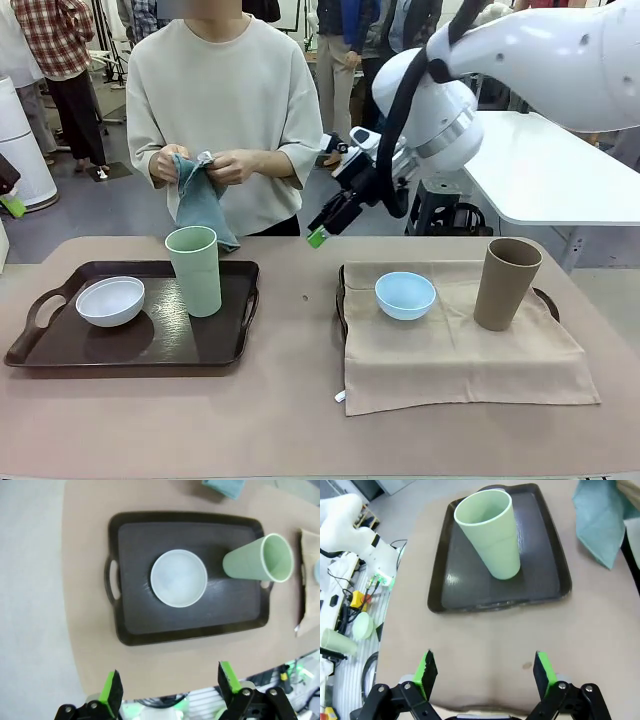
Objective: Set up a tray with a mat and arrange the tableware.
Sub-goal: Pick up the Picnic Bowl and Reusable plastic cup from the Handle tray in front of the human's position and hold them in the air.
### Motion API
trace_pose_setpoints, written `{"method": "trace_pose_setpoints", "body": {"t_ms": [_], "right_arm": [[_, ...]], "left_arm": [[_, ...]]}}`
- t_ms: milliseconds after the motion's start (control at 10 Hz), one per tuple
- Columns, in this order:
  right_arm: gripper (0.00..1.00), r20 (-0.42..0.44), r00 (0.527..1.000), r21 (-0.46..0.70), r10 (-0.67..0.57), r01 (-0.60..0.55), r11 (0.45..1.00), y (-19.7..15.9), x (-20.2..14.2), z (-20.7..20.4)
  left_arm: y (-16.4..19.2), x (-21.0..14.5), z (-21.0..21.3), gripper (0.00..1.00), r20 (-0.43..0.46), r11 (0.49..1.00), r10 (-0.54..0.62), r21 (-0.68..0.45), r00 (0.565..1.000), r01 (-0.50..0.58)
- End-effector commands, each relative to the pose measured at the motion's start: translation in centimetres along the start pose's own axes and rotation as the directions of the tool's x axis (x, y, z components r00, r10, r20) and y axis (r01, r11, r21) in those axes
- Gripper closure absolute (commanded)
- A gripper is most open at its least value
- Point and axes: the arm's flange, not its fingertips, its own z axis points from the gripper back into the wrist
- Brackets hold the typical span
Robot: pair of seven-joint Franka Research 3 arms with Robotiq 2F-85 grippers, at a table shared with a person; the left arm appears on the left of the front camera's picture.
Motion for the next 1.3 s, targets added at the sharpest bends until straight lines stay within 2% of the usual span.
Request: {"method": "trace_pose_setpoints", "body": {"t_ms": [0,200,400,600,700,800,1100,1200], "right_arm": [[0.0,0.001,0.996,-0.003,0.091,-0.091,0.996,-2.7,1.8,-2.9],[0.0,-0.031,0.986,-0.056,0.162,-0.164,0.985,-3.7,3.2,-5.5],[0.0,-0.057,0.974,-0.062,0.22,-0.224,0.973,-3.8,4.4,-7.6],[0.0,-0.074,0.971,-0.044,0.228,-0.231,0.972,-3.7,4.5,-8.1],[0.0,-0.088,0.972,-0.075,0.216,-0.223,0.972,-3.1,4.2,-7.4],[0.0,-0.07,0.974,-0.038,0.214,-0.217,0.976,-3.2,4.6,-8.5],[0.0,-0.07,0.974,-0.038,0.214,-0.217,0.976,-3.2,4.6,-8.5],[0.0,-0.07,0.974,-0.038,0.214,-0.217,0.976,-3.2,4.6,-8.5]], "left_arm": [[0.5,0.7,-0.5,0.0,-0.035,1.0,-0.003,0.026,0.999,0.004],[0.6,0.8,-1.1,0.0,-0.044,0.999,-0.009,0.031,0.999,0.011],[0.6,0.9,-2.3,0.0,-0.063,1.0,-0.007,0.029,0.998,0.009],[0.2,1.5,-4.0,0.0,-0.079,0.997,0.006,0.072,0.997,-0.001],[-0.1,1.7,-5.2,0.0,-0.073,0.996,0.019,0.089,0.997,-0.013],[-0.3,2.3,-6.7,0.0,-0.084,0.993,0.024,0.116,0.996,-0.014],[-0.1,3.6,-10.7,0.0,-0.089,0.992,0.043,0.119,0.995,-0.032],[0.0,4.6,-11.7,0.0,-0.064,0.994,0.048,0.098,0.997,-0.041]]}}
